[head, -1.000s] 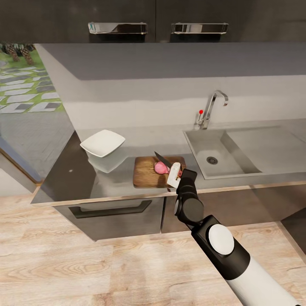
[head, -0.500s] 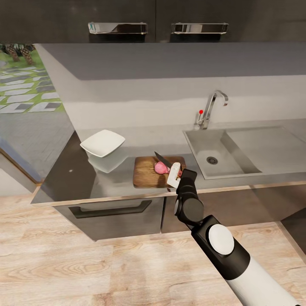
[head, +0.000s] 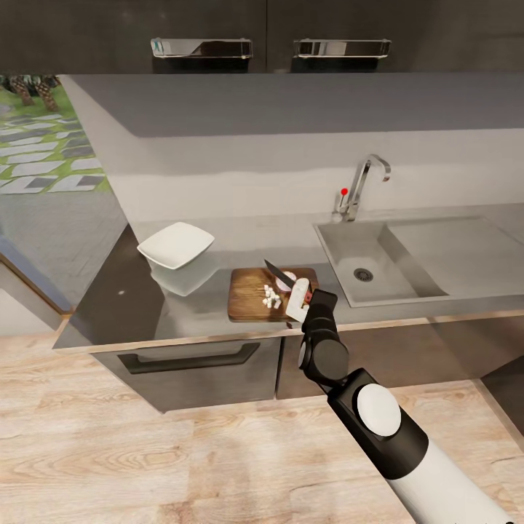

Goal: In the kitchen, take the Vidalia onion out of the sink, dice it on the chopping board with the paring knife, put the diced onion into the bowl on the countertop, then place both the paring knife and the chopping board into the sink.

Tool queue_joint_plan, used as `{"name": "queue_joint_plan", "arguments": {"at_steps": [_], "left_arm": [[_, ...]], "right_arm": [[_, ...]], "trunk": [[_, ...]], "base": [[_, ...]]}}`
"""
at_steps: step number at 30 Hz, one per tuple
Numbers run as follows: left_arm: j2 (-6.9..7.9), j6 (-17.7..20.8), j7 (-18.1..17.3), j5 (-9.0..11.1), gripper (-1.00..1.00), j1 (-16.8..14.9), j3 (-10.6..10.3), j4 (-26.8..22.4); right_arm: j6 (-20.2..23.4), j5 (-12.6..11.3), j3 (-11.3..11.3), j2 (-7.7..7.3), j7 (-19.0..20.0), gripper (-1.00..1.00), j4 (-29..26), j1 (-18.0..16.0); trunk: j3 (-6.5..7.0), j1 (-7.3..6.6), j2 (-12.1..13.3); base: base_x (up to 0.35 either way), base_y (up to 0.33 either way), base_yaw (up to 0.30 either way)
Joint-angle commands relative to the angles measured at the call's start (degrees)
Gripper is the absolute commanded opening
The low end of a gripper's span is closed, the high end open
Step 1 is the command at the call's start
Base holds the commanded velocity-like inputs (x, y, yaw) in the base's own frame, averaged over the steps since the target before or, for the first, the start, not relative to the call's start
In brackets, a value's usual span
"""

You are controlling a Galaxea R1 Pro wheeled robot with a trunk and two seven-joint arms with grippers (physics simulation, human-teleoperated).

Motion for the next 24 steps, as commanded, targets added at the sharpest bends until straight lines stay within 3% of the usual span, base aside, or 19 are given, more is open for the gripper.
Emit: {"name": "queue_joint_plan", "arguments": {"at_steps": [1, 18, 24], "left_arm": [[0.06, -0.04, -0.03, 0.59, 1.0, 0.05, -0.19, -0.08], [0.06, -0.07, -0.03, 0.59, 1.0, 0.02, -0.19, -0.08], [0.06, -0.07, -0.03, 0.59, 1.0, 0.04, -0.19, -0.08]], "right_arm": [[0.21, 0.62, 0.15, -0.04, 0.59, -1.0, -0.05, -0.07], [0.21, 0.54, 0.15, 0.04, 0.59, -1.0, -0.05, -0.07], [0.21, 0.69, 0.07, 1.15, 0.36, -1.0, -0.23, -0.07]], "trunk": [[-0.06, 0.02, -0.07], [-0.6, 0.02, -0.07], [-0.6, 0.02, -0.07]], "base": [[0.0, 0.0, 0.0], [0.0, -0.024, 0.0], [0.0, -0.001, 0.0]]}}
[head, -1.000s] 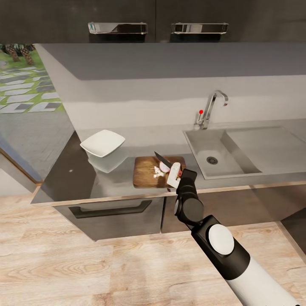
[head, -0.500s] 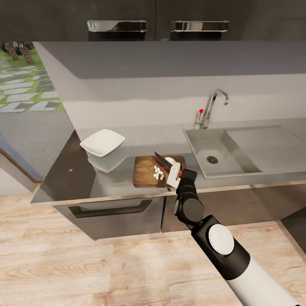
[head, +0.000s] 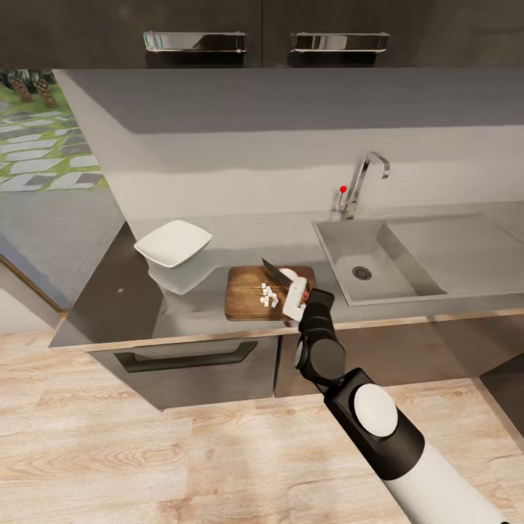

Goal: In the kitchen, take the Vidalia onion out of the sink, dice it on the chopping board with the paring knife, put the diced onion into the bowl on the countertop, then place both the paring knife and the chopping board into the sink.

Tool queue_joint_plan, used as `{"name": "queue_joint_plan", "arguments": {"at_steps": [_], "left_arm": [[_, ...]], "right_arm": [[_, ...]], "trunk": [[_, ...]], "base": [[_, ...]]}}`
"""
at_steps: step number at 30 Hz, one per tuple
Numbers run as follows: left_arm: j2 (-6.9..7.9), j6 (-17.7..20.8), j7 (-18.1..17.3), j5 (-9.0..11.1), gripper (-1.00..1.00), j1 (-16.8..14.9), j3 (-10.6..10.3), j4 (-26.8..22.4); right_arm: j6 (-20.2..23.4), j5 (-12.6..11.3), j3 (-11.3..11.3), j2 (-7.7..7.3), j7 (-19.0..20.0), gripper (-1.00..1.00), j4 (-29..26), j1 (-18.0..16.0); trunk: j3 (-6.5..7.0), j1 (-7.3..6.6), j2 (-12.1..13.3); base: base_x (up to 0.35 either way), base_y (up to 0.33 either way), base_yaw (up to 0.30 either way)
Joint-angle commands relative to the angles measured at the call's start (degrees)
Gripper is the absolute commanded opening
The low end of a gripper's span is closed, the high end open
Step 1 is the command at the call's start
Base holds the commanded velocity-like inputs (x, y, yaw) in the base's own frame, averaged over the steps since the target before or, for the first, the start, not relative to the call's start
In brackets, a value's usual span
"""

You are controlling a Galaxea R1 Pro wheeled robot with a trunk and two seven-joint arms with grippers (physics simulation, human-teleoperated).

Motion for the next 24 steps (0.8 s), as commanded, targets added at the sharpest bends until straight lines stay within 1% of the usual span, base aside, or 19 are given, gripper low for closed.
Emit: {"name": "queue_joint_plan", "arguments": {"at_steps": [1, 7, 15, 19, 24], "left_arm": [[0.06, -0.01, -0.03, 0.6, 1.0, 0.0, -0.19, -0.08], [0.06, -0.01, -0.03, 0.58, 1.0, 0.03, -0.19, -0.08], [0.06, -0.01, -0.03, 0.59, 1.0, 0.01, -0.19, -0.08], [0.06, -0.01, -0.03, 0.6, 1.0, -0.01, -0.19, -0.08], [0.06, -0.01, -0.03, 0.6, 1.0, 0.03, -0.19, -0.08]], "right_arm": [[0.21, 0.63, 0.14, 0.01, 0.58, -1.0, -0.08, -0.07], [0.16, 0.64, -0.02, 0.09, 0.56, -1.0, -0.26, -0.07], [0.12, 0.64, -0.21, 0.1, 0.4, -1.0, -0.53, -0.07], [0.12, 0.64, -0.2, 0.03, 0.42, -1.0, -0.41, -0.07], [0.12, 0.5, -0.13, -0.11, 0.55, -1.0, -0.09, -0.07]], "trunk": [[-0.06, 0.02, -0.07], [-0.06, 0.02, -0.07], [-0.06, 0.02, -0.07], [-0.07, 0.02, -0.07], [-0.42, 0.02, -0.07]], "base": [[0.0, 0.0, 0.0], [0.0, -0.009, 0.0], [0.0, -0.149, 0.0], [0.0, -0.027, 0.0], [0.0, -0.002, 0.0]]}}
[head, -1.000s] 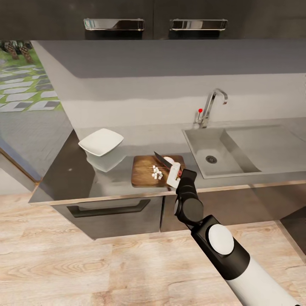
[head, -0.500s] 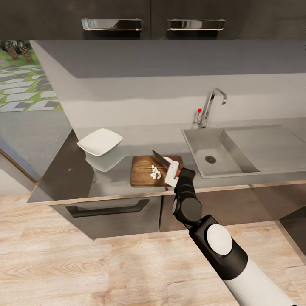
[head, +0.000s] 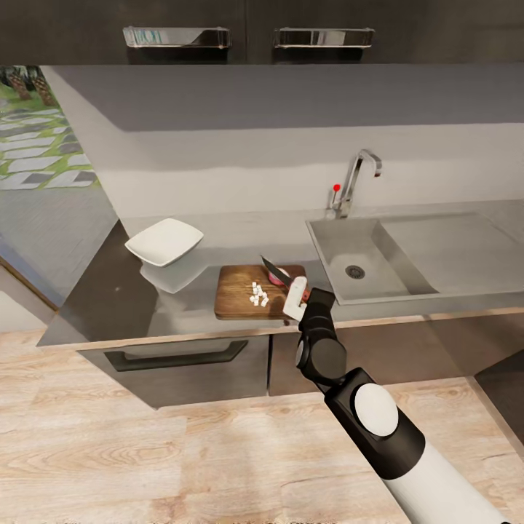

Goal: In the kitchen, take the Vidalia onion out of the sink, dice it on the chopping board with the paring knife, put the diced onion into the bowl on the countertop, then place both the paring knife and the chopping board into the sink.

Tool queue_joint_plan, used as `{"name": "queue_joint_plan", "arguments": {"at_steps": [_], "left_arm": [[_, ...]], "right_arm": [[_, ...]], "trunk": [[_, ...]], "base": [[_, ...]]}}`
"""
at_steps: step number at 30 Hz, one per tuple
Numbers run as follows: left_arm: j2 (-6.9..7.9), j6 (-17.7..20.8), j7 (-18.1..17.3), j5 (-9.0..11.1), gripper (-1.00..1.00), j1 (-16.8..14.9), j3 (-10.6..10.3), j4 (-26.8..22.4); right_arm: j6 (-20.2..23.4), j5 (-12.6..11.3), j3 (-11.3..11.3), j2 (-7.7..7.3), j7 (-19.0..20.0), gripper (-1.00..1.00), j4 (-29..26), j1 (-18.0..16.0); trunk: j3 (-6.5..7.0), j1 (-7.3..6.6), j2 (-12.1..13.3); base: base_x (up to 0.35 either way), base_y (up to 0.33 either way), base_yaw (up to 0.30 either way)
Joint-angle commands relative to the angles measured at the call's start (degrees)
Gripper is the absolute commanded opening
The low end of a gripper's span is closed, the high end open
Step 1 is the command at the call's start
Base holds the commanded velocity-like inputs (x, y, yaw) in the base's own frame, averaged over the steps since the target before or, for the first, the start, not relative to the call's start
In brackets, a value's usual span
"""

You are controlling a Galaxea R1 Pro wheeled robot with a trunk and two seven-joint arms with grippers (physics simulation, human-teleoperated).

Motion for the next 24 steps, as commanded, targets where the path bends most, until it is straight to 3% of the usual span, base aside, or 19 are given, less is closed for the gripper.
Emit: {"name": "queue_joint_plan", "arguments": {"at_steps": [1, 16, 24], "left_arm": [[0.06, -0.01, -0.03, 0.6, 1.0, 0.03, -0.19, -0.08], [0.06, -0.01, -0.03, 0.6, 1.0, 0.01, -0.11, 0.44], [0.06, -0.01, -0.03, 0.6, 1.0, 0.0, -0.1, 0.62]], "right_arm": [[0.22, 0.63, 0.16, -0.07, 0.59, -1.0, -0.03, -0.07], [0.29, 0.61, 0.24, -0.2, 0.6, -1.0, 0.08, -0.07], [0.29, 0.61, 0.32, -0.15, 0.6, -1.0, 0.08, -0.07]], "trunk": [[-0.15, 0.02, -0.07], [-1.53, 0.02, -0.07], [-1.53, 0.02, -0.07]], "base": [[0.0, 0.0, 0.0], [0.0, 0.0, 0.0], [0.0, 0.0, 0.0]]}}
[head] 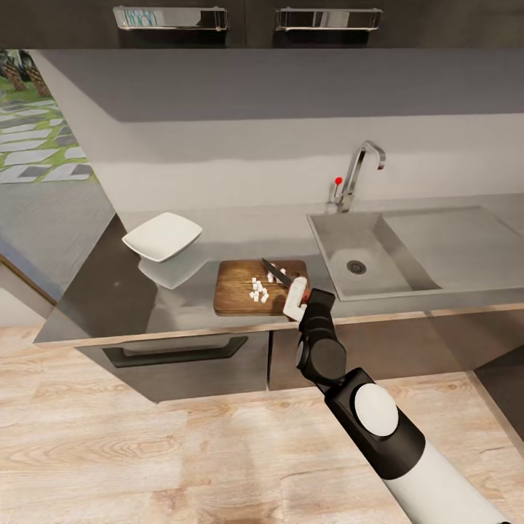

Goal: In the kitchen, take the Vidalia onion out of the sink, dice it on the chopping board with the paring knife, put the diced onion into the bowl on the countertop, then place both the paring knife and the chopping board into the sink.

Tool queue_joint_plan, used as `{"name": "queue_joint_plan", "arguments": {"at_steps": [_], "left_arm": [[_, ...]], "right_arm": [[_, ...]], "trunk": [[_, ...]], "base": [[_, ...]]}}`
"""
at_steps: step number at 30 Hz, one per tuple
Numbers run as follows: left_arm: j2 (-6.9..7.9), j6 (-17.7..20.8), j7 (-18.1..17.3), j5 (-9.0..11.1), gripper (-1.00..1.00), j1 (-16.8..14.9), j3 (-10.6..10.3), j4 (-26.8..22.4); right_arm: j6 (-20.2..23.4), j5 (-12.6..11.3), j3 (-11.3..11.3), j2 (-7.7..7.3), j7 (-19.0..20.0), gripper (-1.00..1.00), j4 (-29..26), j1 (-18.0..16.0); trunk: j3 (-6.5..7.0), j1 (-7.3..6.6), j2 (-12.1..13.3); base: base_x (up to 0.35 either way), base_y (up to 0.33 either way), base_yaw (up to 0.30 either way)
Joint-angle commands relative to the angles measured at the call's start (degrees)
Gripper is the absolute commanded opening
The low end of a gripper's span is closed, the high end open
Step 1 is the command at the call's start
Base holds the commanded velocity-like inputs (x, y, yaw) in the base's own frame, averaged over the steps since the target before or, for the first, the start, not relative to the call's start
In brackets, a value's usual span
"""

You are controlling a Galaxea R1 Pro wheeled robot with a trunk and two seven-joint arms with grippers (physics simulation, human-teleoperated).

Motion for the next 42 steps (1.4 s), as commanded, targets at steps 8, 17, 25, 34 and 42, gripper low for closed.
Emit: {"name": "queue_joint_plan", "arguments": {"at_steps": [8, 17, 25, 34, 42], "left_arm": [[0.06, -0.01, -0.02, 0.6, 1.0, 0.03, -0.19, -0.08], [0.06, -0.01, -0.02, 0.6, 1.0, 0.02, -0.19, -0.02], [0.06, -0.01, -0.02, 0.53, 1.0, 0.04, -0.19, 0.52], [0.06, -0.01, -0.02, 0.51, 1.0, -0.01, -0.19, 0.97], [0.06, -0.01, -0.02, 0.43, 1.0, -0.01, -0.19, 1.04]], "right_arm": [[0.3, 0.54, -4.48, 4.05, -0.55, -1.0, -1.08, -0.07], [-4.03, -5.38, -26.24, 9.71, -7.33, -1.0, -2.38, -0.43], [-4.03, -29.46, -35.86, 9.76, -8.65, -1.0, -2.42, -0.95], [-3.78, -35.3, -40.87, 9.76, -10.1, -1.0, -2.14, -2.11], [1.81, -36.96, -41.23, 9.59, -13.62, -1.0, 9.01, -16.24]], "trunk": [[-0.06, 0.02, -0.07], [-0.06, 0.02, -0.07], [-0.06, 0.02, -0.07], [-0.06, 0.02, -0.07], [-0.06, 0.02, -0.07]], "base": [[0.0, 0.0, 0.0], [0.0, 0.0, 0.0], [0.0, 0.0, 0.0], [0.0, 0.0, 0.0], [0.135, -0.145, 0.0]]}}
